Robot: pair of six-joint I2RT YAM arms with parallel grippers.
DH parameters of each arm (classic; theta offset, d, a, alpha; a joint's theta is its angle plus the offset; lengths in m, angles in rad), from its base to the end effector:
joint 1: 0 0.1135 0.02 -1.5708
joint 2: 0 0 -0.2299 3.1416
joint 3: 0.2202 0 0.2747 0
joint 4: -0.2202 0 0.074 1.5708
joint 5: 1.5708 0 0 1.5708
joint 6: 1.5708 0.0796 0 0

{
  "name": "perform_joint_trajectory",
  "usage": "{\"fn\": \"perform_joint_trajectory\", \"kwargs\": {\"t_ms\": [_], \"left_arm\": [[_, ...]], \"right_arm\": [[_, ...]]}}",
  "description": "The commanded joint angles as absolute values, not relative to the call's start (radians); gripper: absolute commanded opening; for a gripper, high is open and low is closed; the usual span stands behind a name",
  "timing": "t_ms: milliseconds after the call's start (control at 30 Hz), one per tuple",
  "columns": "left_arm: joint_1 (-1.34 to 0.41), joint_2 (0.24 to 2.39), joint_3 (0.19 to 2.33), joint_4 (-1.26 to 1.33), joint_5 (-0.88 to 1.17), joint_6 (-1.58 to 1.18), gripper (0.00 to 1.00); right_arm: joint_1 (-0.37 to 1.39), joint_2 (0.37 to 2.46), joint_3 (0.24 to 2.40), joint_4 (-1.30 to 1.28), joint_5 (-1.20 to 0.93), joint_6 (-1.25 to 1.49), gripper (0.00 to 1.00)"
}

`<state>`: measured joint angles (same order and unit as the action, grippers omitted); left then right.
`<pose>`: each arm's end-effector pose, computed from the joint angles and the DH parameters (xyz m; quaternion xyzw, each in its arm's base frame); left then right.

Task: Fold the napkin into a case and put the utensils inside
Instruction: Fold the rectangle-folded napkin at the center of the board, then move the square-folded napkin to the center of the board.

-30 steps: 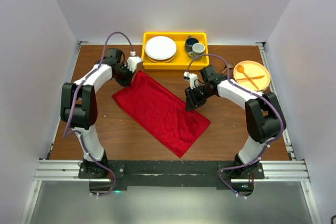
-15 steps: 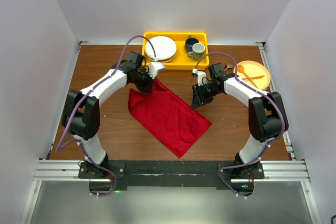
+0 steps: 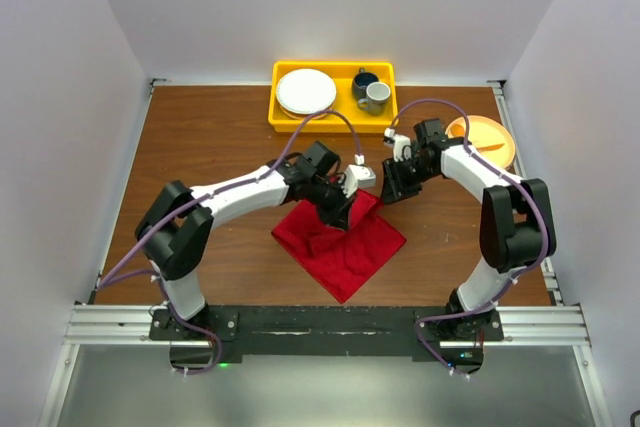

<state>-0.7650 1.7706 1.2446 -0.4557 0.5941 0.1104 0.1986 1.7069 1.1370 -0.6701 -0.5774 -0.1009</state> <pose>0.2616 -0.3129 0.1398 0.4648 0.7927 -0.3545 0.1728 0.3394 0.1126 0.1141 -0.1874 0.9280 0.2882 0.1439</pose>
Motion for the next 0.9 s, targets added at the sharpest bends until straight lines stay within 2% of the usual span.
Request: {"fn": "perform_joint_trajectory", "kwargs": {"t_ms": [0,267,367,400,433,500,533,600,733,867], "left_arm": [[-0.827,1.792,1.238,-0.333,0.666,-0.020,0.00],[-0.874,1.853,1.187,-0.224,0.724,-0.138,0.00],[-0.888,1.845,1.181,-0.232,0.745,-0.112,0.06],[-0.887,1.836,1.180,-0.239,0.749,-0.095,0.09],[-0.887,1.824,1.186,-0.280,0.752,-0.042,0.26],[-0.867,1.780,1.195,-0.334,0.768,0.026,0.41],[-0.848,1.757,1.174,-0.348,0.781,0.040,0.52],[-0.760,1.691,1.138,-0.353,0.804,0.052,0.58],[-0.683,1.661,1.097,-0.506,0.710,0.213,0.57],[-0.672,1.684,1.046,-0.552,0.612,0.245,0.55]], "right_arm": [[0.166,1.660,1.149,-0.709,-0.549,-0.121,0.36],[0.146,1.681,1.195,-0.722,-0.512,-0.137,0.39],[0.147,1.700,1.218,-0.741,-0.500,-0.156,0.41],[0.146,1.701,1.223,-0.742,-0.502,-0.161,0.43],[0.146,1.701,1.230,-0.747,-0.505,-0.164,0.45],[0.146,1.704,1.233,-0.759,-0.520,-0.178,0.50],[0.147,1.706,1.233,-0.762,-0.525,-0.179,0.51],[0.147,1.715,1.226,-0.762,-0.549,-0.187,0.52],[0.170,1.755,1.209,-0.753,-0.597,-0.186,0.49],[0.221,1.796,1.193,-0.735,-0.586,-0.184,0.49]]}}
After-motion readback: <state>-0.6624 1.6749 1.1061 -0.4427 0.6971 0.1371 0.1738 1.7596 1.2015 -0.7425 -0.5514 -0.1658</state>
